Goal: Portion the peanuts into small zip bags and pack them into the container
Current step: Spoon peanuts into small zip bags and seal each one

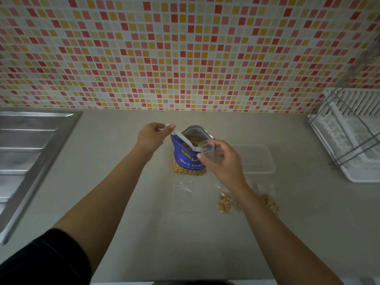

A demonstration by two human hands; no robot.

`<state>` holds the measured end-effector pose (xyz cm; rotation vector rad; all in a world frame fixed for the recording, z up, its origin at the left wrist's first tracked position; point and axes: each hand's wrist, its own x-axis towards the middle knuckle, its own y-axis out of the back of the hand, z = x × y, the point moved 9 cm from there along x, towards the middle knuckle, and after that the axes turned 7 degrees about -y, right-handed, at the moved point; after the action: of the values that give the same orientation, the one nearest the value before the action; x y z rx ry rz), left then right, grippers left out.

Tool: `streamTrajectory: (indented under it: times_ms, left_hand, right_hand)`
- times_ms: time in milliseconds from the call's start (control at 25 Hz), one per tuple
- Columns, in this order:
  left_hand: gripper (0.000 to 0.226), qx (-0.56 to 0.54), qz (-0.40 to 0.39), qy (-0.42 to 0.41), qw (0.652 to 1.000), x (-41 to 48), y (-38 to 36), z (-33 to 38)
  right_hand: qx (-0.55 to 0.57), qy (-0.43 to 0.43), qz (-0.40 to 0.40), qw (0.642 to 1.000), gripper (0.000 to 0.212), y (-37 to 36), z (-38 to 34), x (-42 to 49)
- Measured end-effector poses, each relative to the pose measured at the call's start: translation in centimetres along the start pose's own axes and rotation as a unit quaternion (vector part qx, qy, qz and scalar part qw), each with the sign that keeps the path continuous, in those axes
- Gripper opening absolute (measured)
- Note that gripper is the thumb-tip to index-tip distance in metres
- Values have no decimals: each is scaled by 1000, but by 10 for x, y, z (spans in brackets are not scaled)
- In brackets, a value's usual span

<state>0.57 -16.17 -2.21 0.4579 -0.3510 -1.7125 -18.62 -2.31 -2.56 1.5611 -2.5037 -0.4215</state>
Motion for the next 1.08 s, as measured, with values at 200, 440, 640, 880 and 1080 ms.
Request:
streamTrajectory:
  times_ms: [200, 440, 640, 880, 1080]
  left_hand:
    - [18, -81, -43, -57, 994, 7, -21, 18]
    - [16, 19, -27, -238, 971, -5, -11, 69]
    - [16, 219, -63, -455, 861, -30, -17, 100]
    - [21, 174, 16, -265, 948, 5, -11, 58]
    - [15, 58, -13, -116, 991, 13, -14, 26]
  right_hand:
    - [50, -44, -31, 997, 46, -4, 18, 6]
    - [63, -34, -43, 996, 38, -4, 23, 15]
    - [48, -20, -31, 998, 41, -1, 27, 21]
    - [31, -24, -37, 999, 46, 3, 26, 26]
    - [24, -32, -48, 998, 43, 6, 25, 27]
